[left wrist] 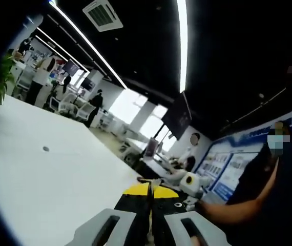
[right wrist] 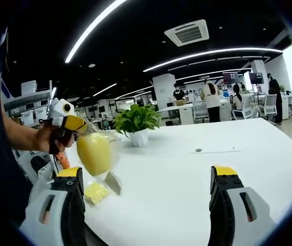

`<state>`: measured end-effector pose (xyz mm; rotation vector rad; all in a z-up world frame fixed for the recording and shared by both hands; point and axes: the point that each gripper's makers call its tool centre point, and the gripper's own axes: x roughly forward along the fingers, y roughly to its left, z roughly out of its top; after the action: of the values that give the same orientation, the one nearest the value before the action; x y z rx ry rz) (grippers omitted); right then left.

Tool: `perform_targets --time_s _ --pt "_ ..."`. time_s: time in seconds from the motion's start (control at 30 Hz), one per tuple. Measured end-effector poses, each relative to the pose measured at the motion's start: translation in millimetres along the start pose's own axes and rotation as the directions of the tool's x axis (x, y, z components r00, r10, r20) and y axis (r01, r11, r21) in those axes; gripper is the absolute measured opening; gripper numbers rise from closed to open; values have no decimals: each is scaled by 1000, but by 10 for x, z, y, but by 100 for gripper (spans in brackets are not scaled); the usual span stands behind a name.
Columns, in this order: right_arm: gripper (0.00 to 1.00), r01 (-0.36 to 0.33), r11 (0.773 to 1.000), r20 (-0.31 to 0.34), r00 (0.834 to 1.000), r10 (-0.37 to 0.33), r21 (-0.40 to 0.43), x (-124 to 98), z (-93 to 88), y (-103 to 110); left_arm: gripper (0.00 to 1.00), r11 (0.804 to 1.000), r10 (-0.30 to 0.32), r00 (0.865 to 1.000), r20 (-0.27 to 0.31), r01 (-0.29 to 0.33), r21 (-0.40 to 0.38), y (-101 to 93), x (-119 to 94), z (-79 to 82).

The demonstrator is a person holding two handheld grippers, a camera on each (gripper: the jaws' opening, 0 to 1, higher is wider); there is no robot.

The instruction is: Compare the silicone blocks by pressing each to a similar depth, holding the contact briefly, and releasing to observe deformation and rebound differences across the visible hardness samples.

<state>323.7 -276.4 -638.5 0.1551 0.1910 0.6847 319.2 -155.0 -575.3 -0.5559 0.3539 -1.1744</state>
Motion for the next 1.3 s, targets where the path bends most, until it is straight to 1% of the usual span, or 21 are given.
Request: perform_targets --time_s 0.2,0.27,0.37,0.47,0.6,0.7,0.73,0.93,1.13,1.23,1.3 --pt "97 26 999 -19 999 -25 19 -68 -135 -54 0 999 1 1000 -4 -1 -33 146 60 -119" --pt "97 34 999 -18 999 -34 19 -89 -156 -54 0 999 0 1000 -8 0 -37 176 90 -153" --pt "97 46 999 -31 999 -45 22 -122 -235 -76 0 999 0 1000 -12 0 -42 222 124 -194" --pt "97 60 997 -37 998 -59 43 -157 -303 -100 0 998 1 1000 -13 -1 -57 267 143 -257" --pt "97 69 996 -46 997 -67 52 -185 -375 -104 0 997 10 1000 -25 -12 -74 320 157 -382" --pt "97 73 996 -57 996 -70 57 -212 -418 -92 0 995 17 1000 -21 -19 -102 364 163 -469" --pt "97 75 995 -63 995 -71 60 -222 -438 -92 0 992 18 1000 -17 -20 -122 390 163 -503" --pt "96 93 993 -61 994 -88 73 -266 -459 -111 0 988 23 999 -29 -28 -152 414 165 -696" --pt "97 85 994 -71 994 -80 70 -254 -487 -95 0 982 33 999 -39 -40 -182 458 155 -875" --pt "97 86 993 -84 993 -79 86 -268 -529 -82 0 981 42 998 -52 -51 -185 476 148 -979" --pt "97 84 993 -79 994 -78 88 -283 -522 -67 0 974 43 998 -51 -53 -219 498 132 -1036"
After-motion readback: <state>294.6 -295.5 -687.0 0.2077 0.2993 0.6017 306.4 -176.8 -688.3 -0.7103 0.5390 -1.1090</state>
